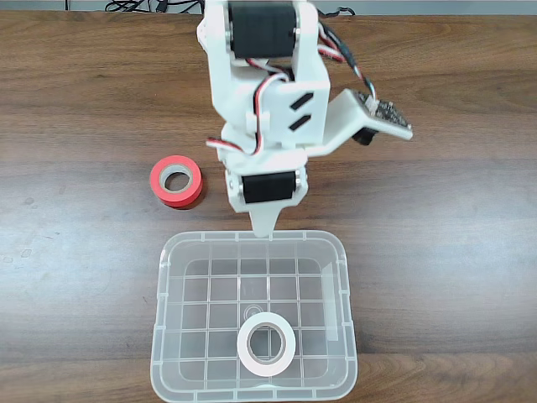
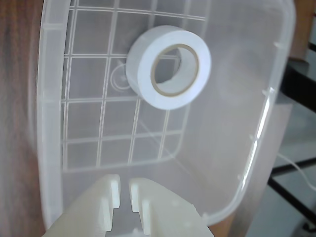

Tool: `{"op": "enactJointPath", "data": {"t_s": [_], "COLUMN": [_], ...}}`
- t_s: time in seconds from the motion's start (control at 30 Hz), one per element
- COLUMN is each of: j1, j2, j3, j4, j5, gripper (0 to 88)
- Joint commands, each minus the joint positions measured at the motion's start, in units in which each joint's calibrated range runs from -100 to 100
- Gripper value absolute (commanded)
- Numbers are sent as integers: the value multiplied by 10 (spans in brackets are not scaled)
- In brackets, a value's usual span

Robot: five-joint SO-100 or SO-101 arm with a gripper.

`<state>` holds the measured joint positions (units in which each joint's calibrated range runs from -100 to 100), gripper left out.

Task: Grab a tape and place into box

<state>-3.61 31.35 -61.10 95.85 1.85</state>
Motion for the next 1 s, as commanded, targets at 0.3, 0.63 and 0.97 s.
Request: {"op": "enactJointPath", "data": {"t_s": [0.3, 0.63, 0.97], "j1": [-5, -43, -46], "j2": [-377, -639, -889], "j3": [103, 505, 916], "j4": [42, 41, -48], "j5": [-3, -3, -6], "gripper": [13, 13, 13]}}
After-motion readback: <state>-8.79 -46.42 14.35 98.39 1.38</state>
